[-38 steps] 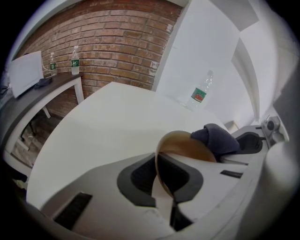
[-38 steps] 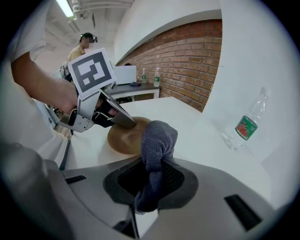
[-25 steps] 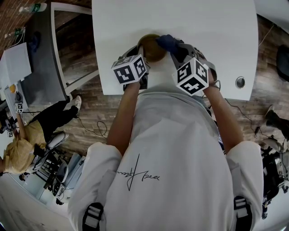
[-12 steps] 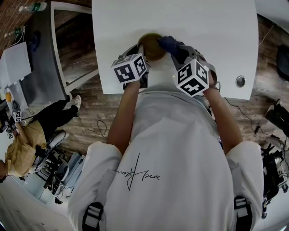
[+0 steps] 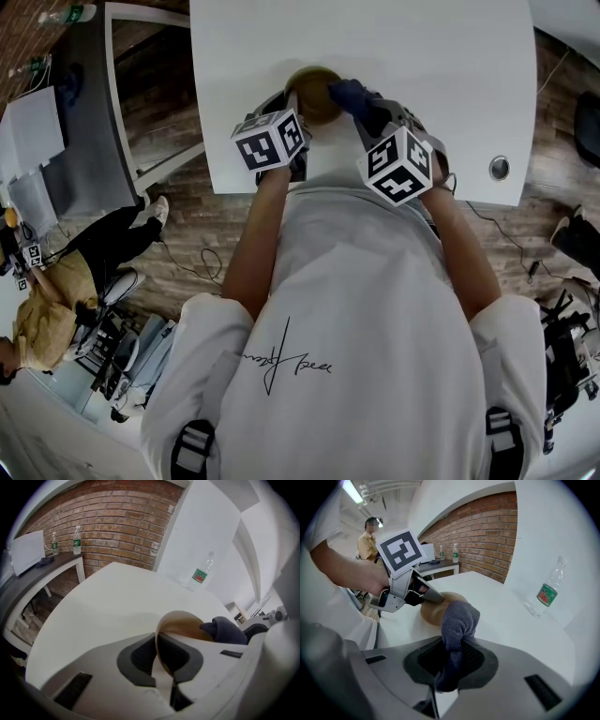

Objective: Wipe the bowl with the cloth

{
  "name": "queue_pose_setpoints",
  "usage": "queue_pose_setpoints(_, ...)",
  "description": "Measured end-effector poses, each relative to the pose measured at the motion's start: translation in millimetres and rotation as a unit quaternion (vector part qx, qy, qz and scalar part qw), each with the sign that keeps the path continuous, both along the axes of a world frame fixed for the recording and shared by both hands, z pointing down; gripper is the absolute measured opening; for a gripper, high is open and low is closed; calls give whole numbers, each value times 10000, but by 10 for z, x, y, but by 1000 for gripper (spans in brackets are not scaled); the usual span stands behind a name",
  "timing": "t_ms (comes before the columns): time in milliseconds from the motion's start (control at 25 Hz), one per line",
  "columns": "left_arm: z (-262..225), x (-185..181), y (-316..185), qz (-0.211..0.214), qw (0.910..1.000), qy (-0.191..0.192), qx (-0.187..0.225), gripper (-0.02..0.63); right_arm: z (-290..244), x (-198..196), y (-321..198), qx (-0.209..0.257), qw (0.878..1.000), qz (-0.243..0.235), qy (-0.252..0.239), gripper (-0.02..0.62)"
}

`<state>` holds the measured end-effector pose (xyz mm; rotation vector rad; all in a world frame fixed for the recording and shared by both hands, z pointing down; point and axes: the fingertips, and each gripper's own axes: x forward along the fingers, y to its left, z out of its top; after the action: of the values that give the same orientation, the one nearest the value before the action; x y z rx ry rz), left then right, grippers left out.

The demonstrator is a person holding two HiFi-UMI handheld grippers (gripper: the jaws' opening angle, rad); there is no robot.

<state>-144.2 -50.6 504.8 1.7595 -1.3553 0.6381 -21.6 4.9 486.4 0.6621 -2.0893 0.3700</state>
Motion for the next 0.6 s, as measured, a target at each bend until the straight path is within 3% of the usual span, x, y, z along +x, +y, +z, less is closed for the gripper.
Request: queue_pose_setpoints(600,-11,49,-2,-48,10000,13,45,8,13,11,167,-219,9997,5,-111,55)
